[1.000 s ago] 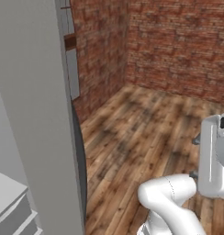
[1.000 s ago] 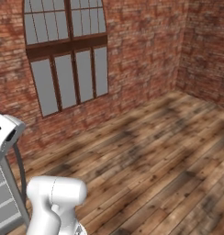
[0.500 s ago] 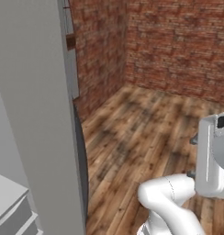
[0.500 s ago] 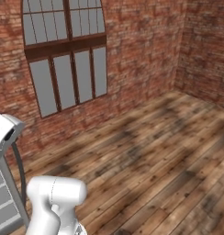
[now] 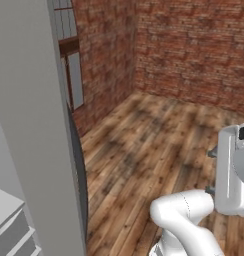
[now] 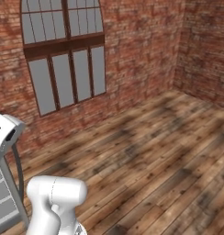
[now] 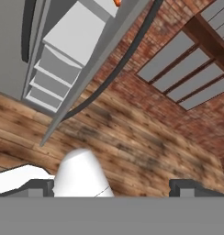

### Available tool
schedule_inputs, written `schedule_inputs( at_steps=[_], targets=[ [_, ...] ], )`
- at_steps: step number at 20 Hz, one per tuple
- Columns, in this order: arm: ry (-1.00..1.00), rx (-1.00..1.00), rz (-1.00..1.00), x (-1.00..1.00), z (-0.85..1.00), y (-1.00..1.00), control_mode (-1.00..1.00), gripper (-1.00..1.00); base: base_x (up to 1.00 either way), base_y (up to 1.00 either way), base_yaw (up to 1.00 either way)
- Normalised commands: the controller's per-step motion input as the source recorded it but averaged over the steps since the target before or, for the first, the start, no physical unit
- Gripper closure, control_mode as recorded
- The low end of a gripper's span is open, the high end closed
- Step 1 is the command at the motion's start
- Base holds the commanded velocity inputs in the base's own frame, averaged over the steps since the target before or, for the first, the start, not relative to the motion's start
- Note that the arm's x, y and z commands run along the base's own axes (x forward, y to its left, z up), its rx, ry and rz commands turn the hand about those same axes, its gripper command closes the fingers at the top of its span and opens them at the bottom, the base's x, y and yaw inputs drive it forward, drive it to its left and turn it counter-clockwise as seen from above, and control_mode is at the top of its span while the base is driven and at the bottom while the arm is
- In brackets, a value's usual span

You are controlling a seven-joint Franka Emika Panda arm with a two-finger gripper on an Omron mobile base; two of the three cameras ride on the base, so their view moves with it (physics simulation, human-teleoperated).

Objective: Take the potato and fish from the highest rack and move them to the second highest rack where the carrot and garlic are located, to maximize freezer space. Close the freezer door after rearranging.

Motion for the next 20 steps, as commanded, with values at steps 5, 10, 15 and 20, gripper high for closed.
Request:
schedule_inputs(
  at_steps=[5, 10, 15, 20],
  targets=[
    [0.00, 0.00, 0.00, 0.00, 0.00, 0.00, 1.00, -1.00, 0.91, -0.91, -0.02],
    [0.00, 0.00, 0.00, 0.00, 0.00, 0.00, 1.00, -1.00, 0.95, -0.93, 0.00],
    [0.00, 0.00, 0.00, 0.00, 0.00, 0.00, 1.00, -1.00, -0.34, -0.41, 0.00],
    [0.00, 0.00, 0.00, 0.00, 0.00, 0.00, 1.00, -1.00, -1.00, 0.55, -0.03]
  ],
)
